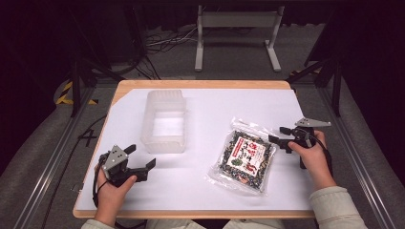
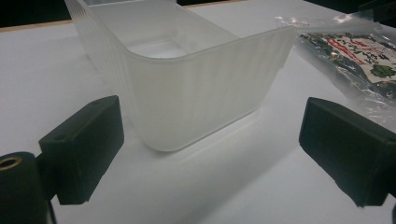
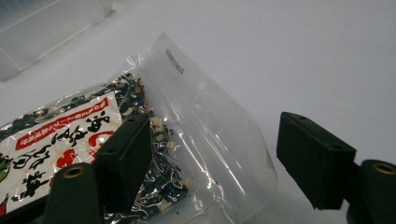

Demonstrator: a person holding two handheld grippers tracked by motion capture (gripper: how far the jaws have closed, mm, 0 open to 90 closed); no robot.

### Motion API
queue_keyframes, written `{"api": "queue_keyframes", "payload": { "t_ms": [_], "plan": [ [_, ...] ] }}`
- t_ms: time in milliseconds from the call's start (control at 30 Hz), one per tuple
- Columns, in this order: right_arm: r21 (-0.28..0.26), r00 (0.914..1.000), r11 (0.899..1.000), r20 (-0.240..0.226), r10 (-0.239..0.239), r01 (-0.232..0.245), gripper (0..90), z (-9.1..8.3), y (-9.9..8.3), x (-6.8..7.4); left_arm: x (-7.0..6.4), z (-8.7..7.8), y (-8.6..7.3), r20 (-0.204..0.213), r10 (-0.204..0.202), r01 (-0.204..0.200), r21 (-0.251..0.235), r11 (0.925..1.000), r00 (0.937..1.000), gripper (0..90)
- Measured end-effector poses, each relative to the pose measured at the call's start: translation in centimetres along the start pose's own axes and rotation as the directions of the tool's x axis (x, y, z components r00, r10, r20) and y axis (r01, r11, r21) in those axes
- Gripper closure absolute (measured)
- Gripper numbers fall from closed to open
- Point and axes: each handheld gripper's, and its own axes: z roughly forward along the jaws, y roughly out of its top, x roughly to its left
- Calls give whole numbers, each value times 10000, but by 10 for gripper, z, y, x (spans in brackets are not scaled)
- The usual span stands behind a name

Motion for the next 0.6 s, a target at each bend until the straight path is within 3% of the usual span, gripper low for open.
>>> {"api": "queue_keyframes", "payload": {
  "t_ms": [600],
  "plan": [
    [727, 9984, 9969, -455, 347, -313, 347, 10, -6, -2, 0, 0, 0, -66, -105, 105, -27, 9999, 9999, 81]
  ]
}}
